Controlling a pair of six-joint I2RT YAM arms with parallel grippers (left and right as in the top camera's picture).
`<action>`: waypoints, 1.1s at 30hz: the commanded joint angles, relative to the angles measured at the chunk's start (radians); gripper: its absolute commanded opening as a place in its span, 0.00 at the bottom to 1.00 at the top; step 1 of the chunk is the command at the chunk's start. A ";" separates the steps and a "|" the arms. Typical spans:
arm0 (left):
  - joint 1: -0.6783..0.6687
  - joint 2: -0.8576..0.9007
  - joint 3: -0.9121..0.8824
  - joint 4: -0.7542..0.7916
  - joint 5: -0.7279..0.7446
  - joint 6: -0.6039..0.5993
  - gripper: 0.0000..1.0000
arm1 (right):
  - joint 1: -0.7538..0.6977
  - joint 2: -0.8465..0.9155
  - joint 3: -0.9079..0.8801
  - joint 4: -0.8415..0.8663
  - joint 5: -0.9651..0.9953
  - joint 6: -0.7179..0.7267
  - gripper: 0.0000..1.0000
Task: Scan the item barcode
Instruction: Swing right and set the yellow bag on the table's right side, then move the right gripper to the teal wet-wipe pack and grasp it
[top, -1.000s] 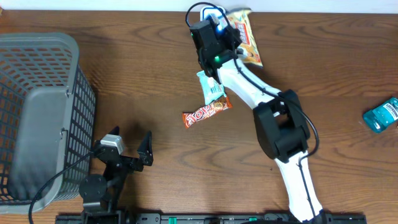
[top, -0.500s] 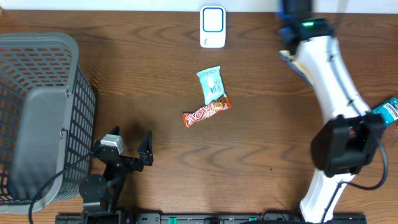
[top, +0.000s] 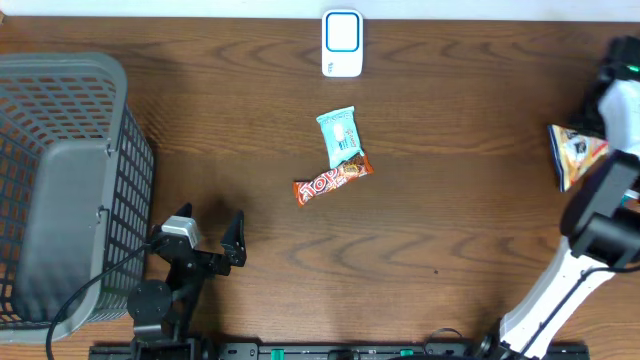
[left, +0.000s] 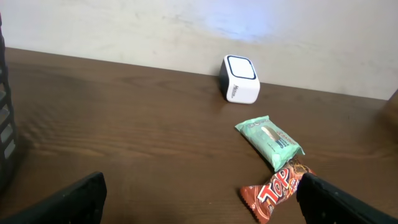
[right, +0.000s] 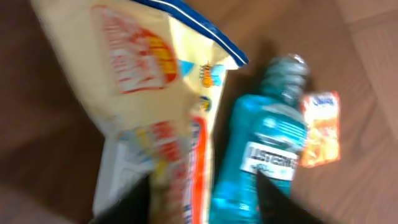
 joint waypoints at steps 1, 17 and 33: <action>-0.005 -0.006 -0.017 -0.029 0.002 -0.009 0.98 | -0.030 -0.074 0.048 -0.026 -0.120 0.011 0.99; -0.005 -0.006 -0.017 -0.029 0.002 -0.009 0.98 | 0.357 -0.321 0.044 -0.023 -1.034 0.058 0.99; -0.005 -0.006 -0.017 -0.029 0.002 -0.009 0.98 | 0.733 0.124 0.038 0.110 -1.113 -0.035 0.96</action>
